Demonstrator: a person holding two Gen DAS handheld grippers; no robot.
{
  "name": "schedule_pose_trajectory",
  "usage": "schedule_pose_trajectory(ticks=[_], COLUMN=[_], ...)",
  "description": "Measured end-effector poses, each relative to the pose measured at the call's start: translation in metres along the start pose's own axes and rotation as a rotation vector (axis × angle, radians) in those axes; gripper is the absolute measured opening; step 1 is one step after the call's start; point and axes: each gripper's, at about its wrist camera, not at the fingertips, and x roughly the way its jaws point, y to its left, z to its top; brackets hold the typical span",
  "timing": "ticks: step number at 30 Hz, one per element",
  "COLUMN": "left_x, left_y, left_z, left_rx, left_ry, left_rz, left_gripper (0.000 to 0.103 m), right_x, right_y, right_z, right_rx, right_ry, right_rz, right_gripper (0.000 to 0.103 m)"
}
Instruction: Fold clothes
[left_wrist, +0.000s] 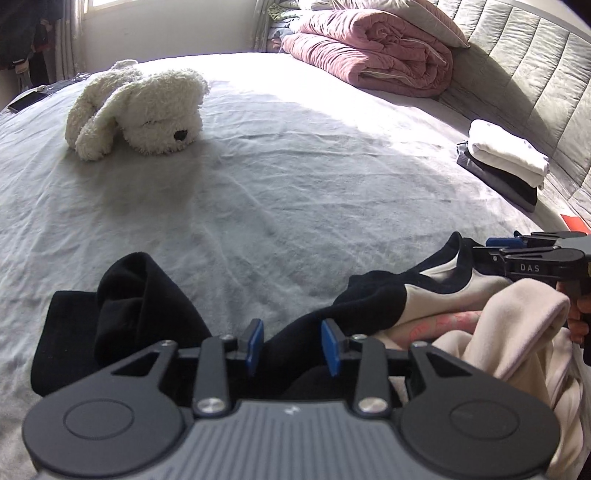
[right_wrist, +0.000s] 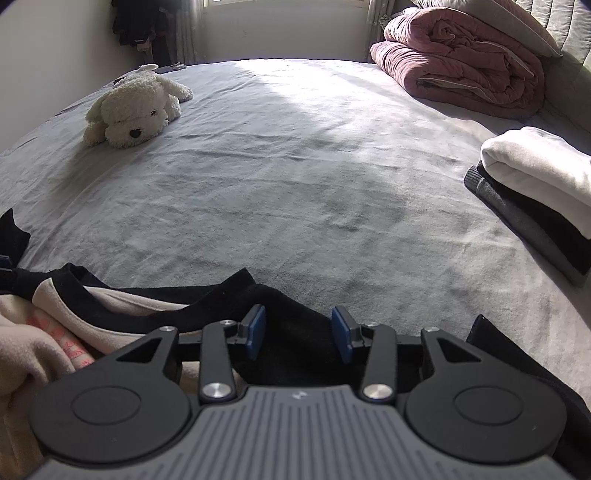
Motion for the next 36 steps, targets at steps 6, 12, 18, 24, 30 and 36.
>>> schedule_pose_trajectory(ticks=[6,12,18,24,30,36], left_x=[0.014,0.024,0.034,0.037,0.037,0.036], left_y=[0.007,0.016,-0.002,-0.010,-0.019,-0.020], left_z=[0.007,0.011,0.012,0.012,0.007,0.002], left_rx=[-0.097,-0.220,-0.163,-0.100,-0.046,-0.059], left_ry=[0.011,-0.010,0.006,0.042,0.059,0.024], left_rz=[-0.037,-0.123,-0.120,-0.150,-0.145,-0.146], left_gripper=[0.036,0.036,0.036,0.036,0.036,0.027], right_x=[0.003,0.001,0.000,0.003,0.006,0.004], right_y=[0.001,0.000,0.002,0.006,0.012,0.025], right_z=[0.000,0.005,0.008,0.005,0.001,0.002], right_rx=[-0.003,0.030,0.038,-0.007,-0.030,-0.069], right_ry=[0.001,-0.023,-0.037,-0.011,-0.002,-0.012], right_rz=[0.001,0.012,0.041,0.092,0.104,0.085], right_gripper=[0.044,0.044,0.044,0.044,0.039,0.019])
